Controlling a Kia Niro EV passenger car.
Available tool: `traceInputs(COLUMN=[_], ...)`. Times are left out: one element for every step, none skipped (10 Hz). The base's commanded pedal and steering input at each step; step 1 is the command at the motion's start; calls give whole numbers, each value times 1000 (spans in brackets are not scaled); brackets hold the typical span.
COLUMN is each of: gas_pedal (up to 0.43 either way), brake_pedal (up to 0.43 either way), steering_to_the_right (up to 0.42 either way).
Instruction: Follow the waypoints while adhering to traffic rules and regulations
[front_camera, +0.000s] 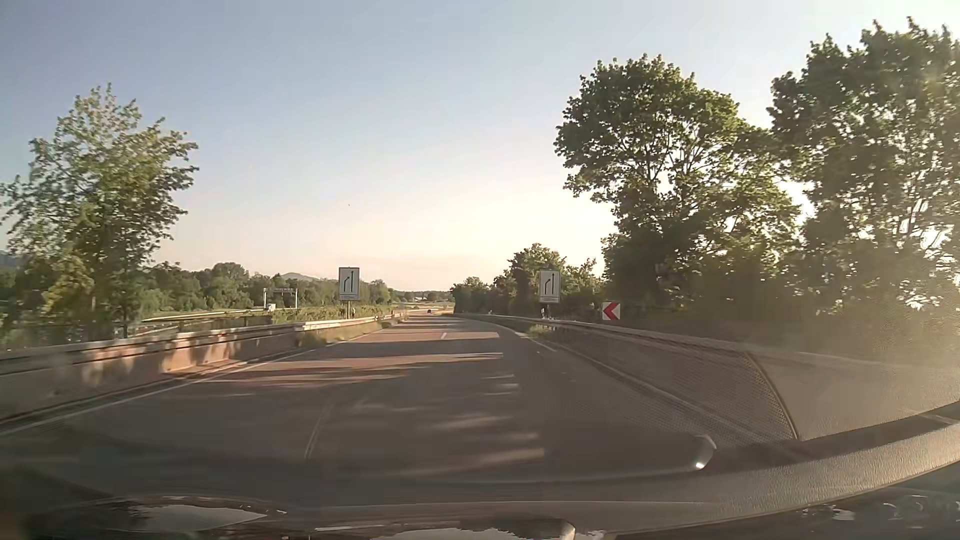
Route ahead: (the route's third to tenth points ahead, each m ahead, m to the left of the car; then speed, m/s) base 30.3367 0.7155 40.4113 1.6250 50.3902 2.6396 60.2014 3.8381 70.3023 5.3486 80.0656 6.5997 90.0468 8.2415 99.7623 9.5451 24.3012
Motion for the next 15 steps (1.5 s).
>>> traceInputs(gas_pedal=[138,150,150,150,150,150,150,169,177,189,197,197,197,197,197], brake_pedal=[0,0,0,0,0,0,0,0,0,0,0,0,0,0,0], steering_to_the_right=[-12,-12,-12,-12,-12,-12,-13,-13,-14,-14,-14,-14,-13,-14,-14])
